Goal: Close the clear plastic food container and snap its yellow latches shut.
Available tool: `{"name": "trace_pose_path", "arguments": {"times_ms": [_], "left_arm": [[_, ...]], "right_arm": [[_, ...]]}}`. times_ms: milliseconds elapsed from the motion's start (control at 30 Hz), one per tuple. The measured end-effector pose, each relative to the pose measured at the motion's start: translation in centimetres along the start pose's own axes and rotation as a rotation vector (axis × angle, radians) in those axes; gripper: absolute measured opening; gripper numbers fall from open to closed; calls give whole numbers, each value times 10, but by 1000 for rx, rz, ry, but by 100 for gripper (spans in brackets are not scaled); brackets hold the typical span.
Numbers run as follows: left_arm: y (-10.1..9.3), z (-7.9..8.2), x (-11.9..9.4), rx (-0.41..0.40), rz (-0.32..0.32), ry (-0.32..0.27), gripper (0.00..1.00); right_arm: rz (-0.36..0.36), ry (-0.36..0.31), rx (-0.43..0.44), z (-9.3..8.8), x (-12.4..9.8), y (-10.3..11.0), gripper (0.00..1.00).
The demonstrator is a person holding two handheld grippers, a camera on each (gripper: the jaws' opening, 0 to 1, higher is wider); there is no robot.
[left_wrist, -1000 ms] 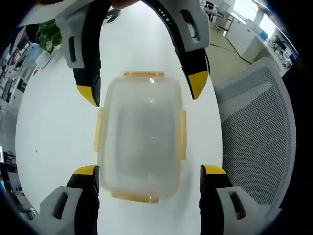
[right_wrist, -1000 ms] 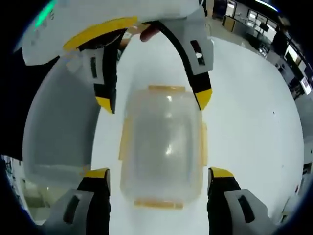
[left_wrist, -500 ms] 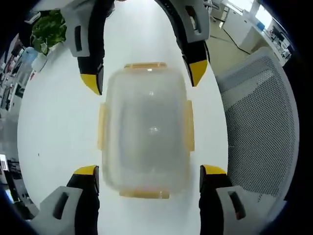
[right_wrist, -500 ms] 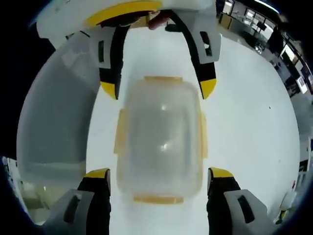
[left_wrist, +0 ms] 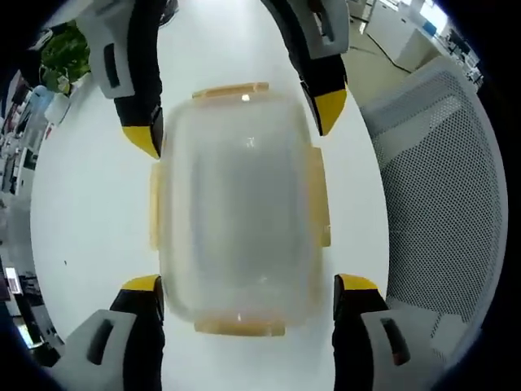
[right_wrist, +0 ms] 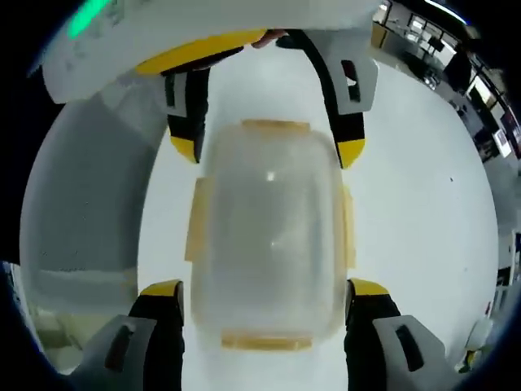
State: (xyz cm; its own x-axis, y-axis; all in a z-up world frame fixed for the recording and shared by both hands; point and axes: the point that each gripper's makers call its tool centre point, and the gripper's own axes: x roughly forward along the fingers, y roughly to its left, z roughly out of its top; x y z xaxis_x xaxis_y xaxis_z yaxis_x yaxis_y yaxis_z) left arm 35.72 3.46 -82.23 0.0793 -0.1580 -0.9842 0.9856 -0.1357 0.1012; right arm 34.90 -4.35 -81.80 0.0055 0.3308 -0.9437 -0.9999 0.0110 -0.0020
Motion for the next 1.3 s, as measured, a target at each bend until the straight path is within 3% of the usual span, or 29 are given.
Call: {"name": "trace_pose_path", "arguments": {"times_ms": [300, 1300], "left_arm": [[0, 0, 9, -47, -1, -1, 85], [0, -1, 12, -59, 14, 10, 85]], "right_arm": [[-6, -23, -11, 0, 6, 0, 82], [-14, -45, 3, 1, 11, 0, 83]]}}
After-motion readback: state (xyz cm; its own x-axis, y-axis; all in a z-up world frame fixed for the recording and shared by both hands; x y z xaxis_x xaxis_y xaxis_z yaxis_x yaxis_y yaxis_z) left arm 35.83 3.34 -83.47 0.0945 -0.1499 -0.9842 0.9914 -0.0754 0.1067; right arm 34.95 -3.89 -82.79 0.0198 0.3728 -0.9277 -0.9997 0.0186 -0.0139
